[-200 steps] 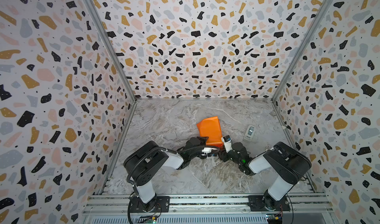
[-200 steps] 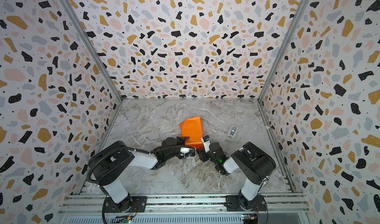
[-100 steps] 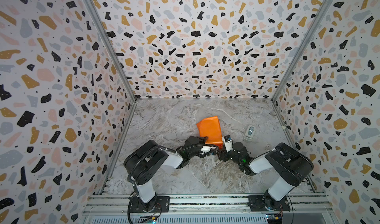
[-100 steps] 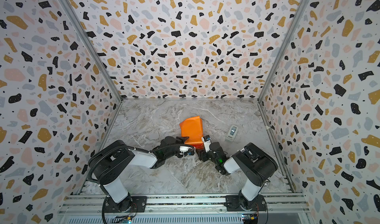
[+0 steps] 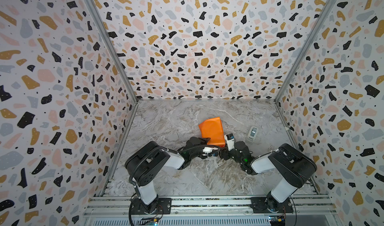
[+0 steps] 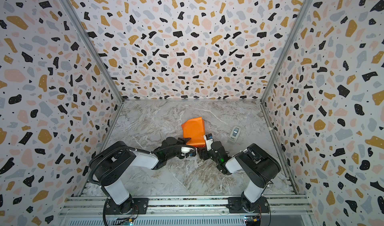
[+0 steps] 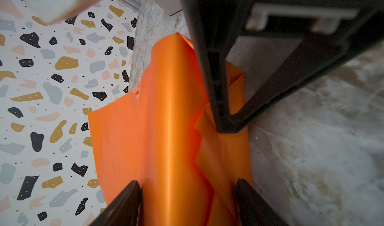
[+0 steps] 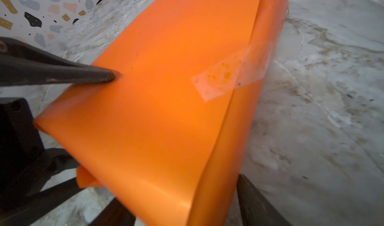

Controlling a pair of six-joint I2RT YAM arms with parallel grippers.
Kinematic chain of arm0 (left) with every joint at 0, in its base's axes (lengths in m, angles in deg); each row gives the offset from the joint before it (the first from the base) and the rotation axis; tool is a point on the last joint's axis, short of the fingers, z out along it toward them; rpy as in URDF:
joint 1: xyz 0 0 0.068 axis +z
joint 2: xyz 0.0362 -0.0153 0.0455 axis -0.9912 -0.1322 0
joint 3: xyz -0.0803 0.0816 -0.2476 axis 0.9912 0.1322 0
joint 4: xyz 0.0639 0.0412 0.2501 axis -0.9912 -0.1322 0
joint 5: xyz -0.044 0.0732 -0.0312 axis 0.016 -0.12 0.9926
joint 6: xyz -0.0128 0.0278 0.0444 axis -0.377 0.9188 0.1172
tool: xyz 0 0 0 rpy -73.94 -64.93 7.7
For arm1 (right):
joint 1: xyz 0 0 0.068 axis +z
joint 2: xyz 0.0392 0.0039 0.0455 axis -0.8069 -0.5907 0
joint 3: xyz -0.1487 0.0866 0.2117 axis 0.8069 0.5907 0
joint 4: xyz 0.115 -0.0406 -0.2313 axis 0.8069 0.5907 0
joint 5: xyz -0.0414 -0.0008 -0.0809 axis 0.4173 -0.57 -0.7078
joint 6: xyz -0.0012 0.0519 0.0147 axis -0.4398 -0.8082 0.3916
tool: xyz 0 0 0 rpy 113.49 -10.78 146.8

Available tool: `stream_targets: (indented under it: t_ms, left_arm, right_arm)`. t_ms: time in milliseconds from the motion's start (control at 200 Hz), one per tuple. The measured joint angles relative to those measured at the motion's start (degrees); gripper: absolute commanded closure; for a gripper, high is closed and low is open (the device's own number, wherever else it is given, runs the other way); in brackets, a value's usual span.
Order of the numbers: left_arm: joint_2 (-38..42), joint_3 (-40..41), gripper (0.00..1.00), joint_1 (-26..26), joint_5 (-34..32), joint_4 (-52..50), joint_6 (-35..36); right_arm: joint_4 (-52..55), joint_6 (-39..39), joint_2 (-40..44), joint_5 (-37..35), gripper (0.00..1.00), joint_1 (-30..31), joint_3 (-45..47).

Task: Wrap a gift box in wrapping paper
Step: Fifth fold the wrapping paper around the gift box.

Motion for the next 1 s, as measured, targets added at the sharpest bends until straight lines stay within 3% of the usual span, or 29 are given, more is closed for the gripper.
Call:
stream_targets:
  t_ms: [1001]
  left_arm:
    - [-0.6,-1.6,0.39,0.3,0.8,-0.7,-0.6]
  right_arm:
    - [-1.4,-7.6,1.2,3.3,0.13,-0.5,0.0]
